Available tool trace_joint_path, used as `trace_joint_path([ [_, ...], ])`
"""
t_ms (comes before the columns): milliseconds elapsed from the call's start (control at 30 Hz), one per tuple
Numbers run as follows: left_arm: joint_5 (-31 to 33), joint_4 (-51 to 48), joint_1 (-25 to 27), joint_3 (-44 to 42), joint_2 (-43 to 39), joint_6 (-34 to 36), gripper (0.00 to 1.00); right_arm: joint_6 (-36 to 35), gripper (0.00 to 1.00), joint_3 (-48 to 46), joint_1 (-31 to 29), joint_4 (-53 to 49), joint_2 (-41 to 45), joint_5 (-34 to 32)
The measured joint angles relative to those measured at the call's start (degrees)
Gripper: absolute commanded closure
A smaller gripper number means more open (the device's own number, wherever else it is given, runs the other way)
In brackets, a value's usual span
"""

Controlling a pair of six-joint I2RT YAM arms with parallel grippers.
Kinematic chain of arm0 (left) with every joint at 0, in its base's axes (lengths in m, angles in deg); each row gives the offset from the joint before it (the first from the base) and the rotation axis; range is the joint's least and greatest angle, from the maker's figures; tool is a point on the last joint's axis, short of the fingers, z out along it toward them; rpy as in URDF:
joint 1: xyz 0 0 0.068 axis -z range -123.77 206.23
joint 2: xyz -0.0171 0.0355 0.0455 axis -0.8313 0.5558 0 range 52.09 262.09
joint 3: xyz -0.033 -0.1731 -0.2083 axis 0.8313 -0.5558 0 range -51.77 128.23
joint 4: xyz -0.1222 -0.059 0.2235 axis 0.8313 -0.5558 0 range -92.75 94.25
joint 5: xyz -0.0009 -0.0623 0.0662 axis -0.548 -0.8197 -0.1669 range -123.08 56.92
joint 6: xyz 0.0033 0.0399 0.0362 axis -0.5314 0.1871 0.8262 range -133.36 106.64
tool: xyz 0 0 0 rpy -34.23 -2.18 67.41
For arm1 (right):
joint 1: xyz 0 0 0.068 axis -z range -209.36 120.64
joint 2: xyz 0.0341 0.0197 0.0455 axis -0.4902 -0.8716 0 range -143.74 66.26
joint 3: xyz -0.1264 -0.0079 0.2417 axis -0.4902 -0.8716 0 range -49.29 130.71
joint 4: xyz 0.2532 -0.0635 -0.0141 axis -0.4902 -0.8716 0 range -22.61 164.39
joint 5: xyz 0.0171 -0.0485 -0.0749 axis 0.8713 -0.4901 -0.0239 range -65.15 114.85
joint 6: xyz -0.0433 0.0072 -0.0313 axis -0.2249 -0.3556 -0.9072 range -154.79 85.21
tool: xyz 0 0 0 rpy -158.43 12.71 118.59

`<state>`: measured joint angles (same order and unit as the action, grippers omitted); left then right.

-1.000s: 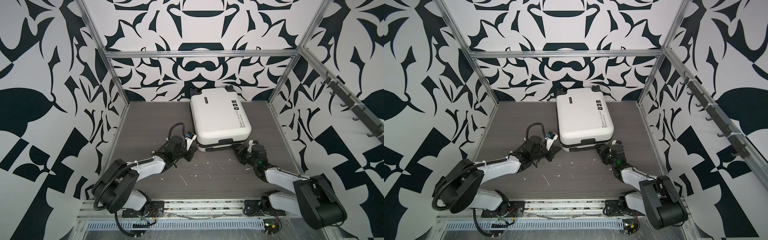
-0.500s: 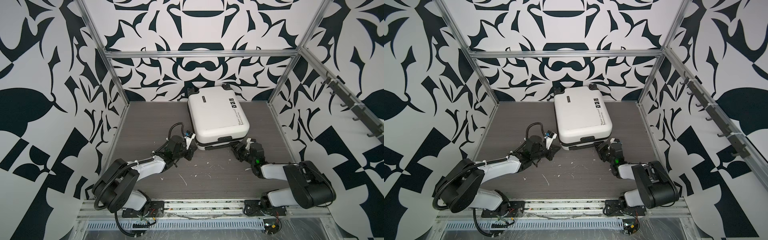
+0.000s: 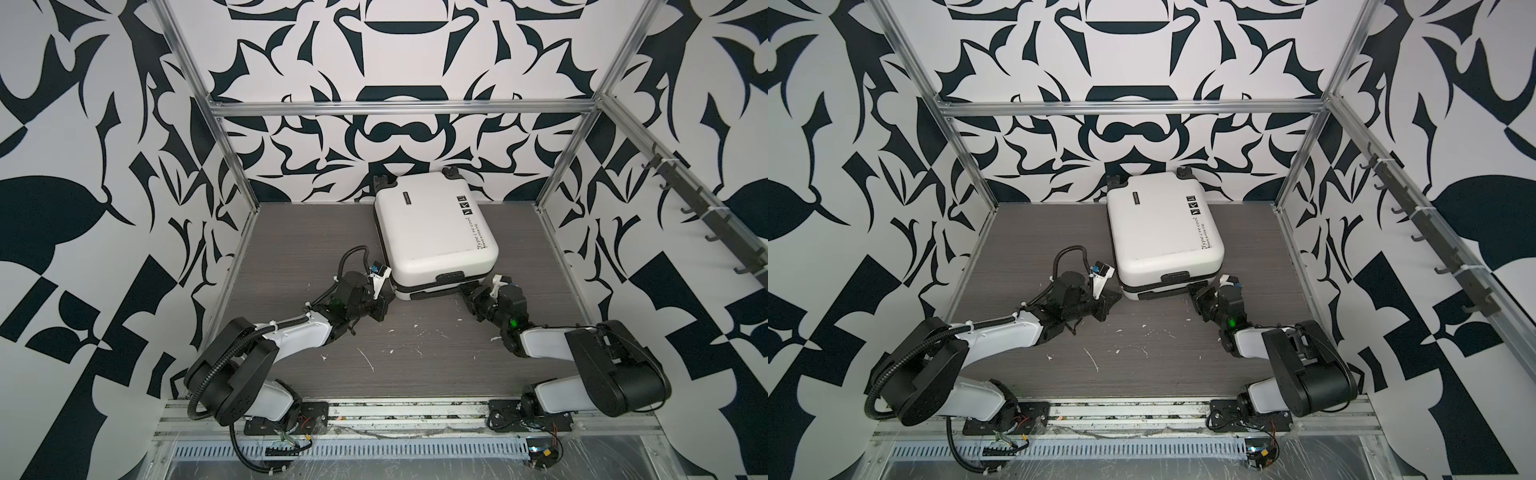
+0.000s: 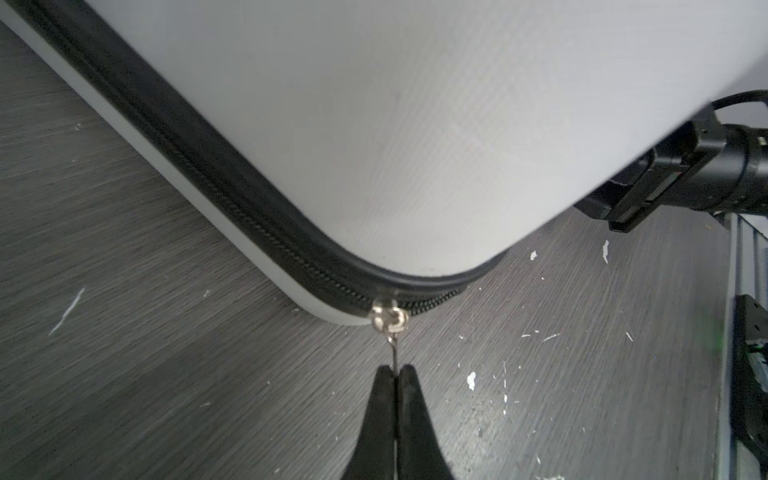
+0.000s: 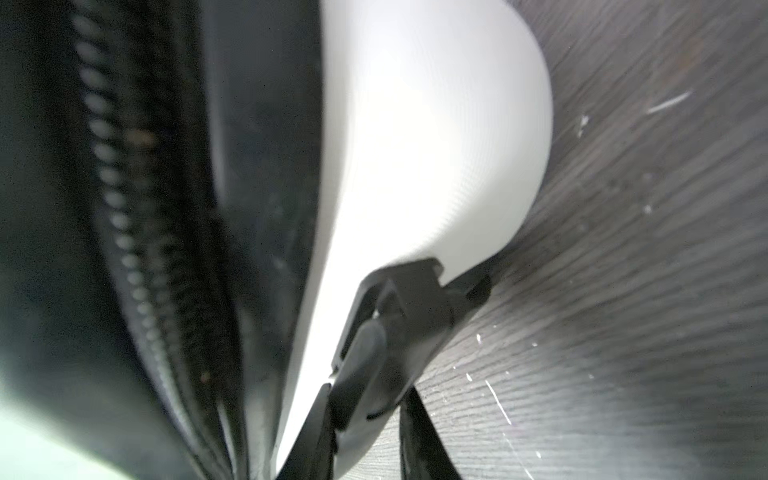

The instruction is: Pack the luggage

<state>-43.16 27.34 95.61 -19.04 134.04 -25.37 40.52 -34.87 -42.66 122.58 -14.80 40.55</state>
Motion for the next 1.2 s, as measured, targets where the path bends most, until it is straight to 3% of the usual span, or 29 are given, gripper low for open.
trace_joint_path([
  [433, 11.34, -1.64, 9.27, -0.5, -2.19, -0.66, 1.0, 1.7, 1.0, -0.55, -3.65, -2.51, 2.82, -9.49],
  [1200, 25.53, 4.09, 16.98, -1.77, 0.0, 1.97, 1.0, 4.9, 1.0, -0.55, -10.47, -2.12, 2.4, -22.56],
])
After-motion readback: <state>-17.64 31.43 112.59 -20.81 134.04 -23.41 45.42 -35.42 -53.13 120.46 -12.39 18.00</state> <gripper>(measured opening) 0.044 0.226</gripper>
